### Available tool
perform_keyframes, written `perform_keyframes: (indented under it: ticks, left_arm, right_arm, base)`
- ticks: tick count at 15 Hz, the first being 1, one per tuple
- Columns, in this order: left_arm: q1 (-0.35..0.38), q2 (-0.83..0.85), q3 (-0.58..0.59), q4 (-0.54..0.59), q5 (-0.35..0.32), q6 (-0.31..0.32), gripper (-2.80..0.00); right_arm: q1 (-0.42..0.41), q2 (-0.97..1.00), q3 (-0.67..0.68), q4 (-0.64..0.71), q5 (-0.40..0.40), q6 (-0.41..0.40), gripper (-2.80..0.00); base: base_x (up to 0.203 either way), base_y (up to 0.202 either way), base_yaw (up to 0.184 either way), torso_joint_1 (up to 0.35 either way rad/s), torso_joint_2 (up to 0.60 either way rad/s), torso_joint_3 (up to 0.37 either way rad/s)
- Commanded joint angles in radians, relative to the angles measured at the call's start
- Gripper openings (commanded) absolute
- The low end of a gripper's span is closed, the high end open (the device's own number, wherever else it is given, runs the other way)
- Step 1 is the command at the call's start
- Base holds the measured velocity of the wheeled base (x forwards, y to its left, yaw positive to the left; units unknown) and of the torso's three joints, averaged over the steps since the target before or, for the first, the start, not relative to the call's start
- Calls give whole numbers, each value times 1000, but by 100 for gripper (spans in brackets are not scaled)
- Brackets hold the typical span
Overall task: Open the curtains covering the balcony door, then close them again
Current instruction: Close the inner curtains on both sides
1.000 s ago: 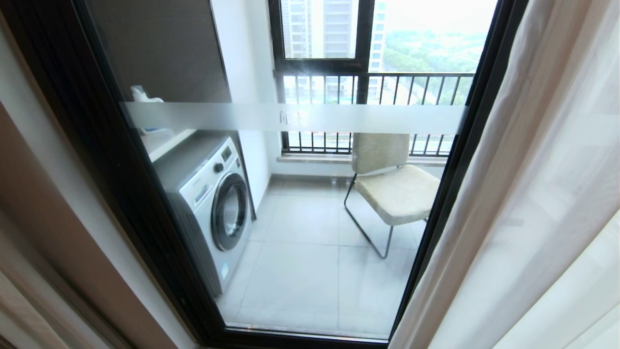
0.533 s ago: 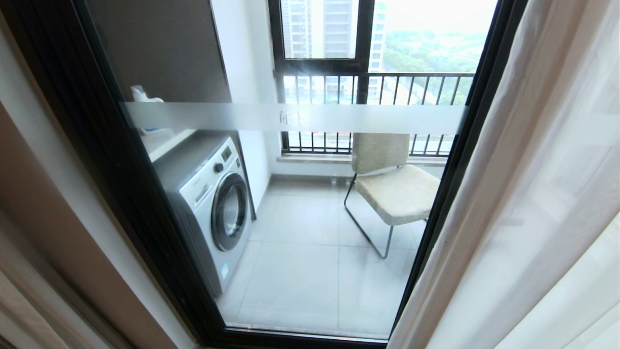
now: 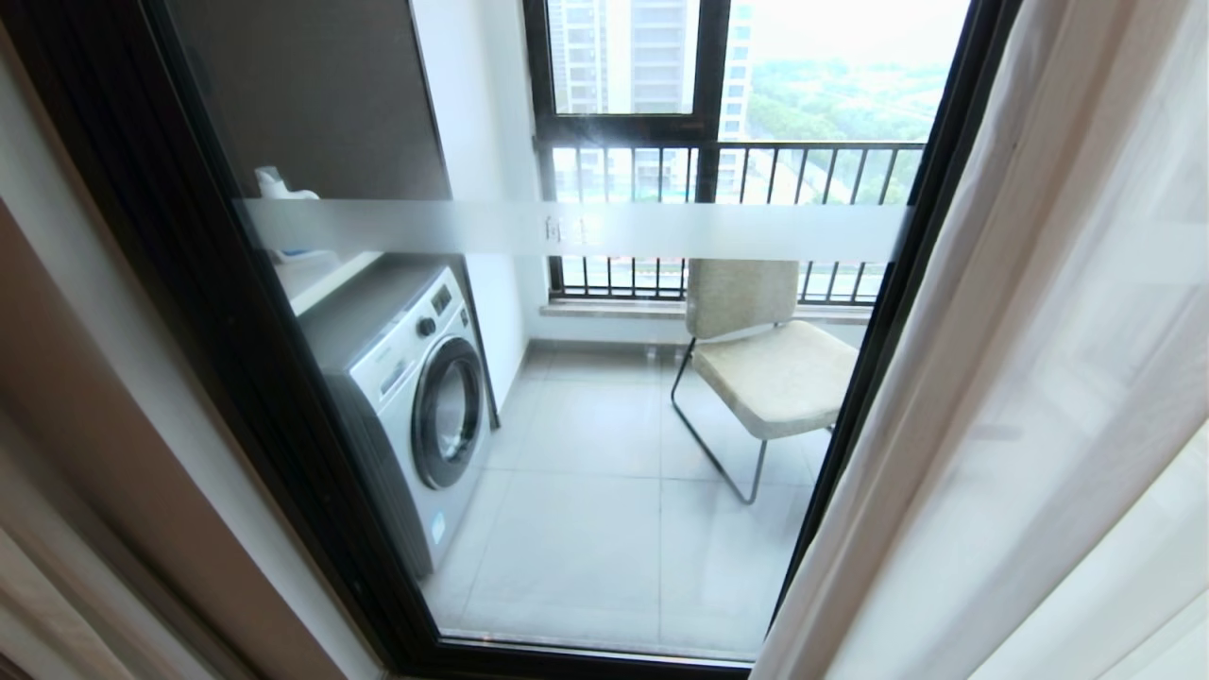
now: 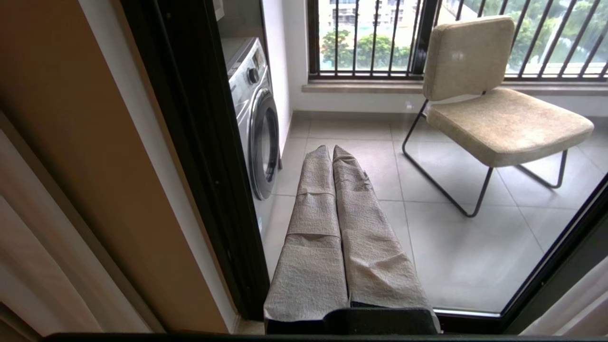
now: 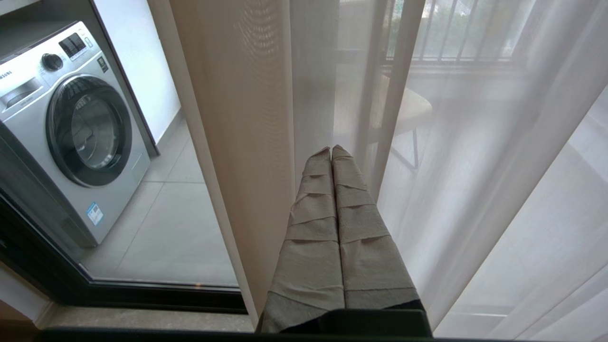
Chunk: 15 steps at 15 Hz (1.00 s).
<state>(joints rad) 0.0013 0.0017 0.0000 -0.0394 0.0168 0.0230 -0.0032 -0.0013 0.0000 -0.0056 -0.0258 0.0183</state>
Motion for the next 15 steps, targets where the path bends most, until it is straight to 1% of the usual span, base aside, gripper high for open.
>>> perform_keyframes:
  ticks: [1, 9, 15]
  left_arm:
    - [0, 0, 0, -1, 2, 0, -280]
    - [0, 0, 0, 1, 0, 2, -280]
    - [0, 0, 0, -1, 0, 2, -280]
  right_arm:
    - [0, 1, 0, -1, 0, 0, -280]
    - [0, 1, 0, -1, 0, 0, -280]
    - [0, 1, 0, -1, 0, 0, -280]
  base:
    - [0, 0, 0, 0, 0, 0]
    - [0, 8, 0, 0, 0, 0]
    - [0, 177, 0, 2, 4, 4]
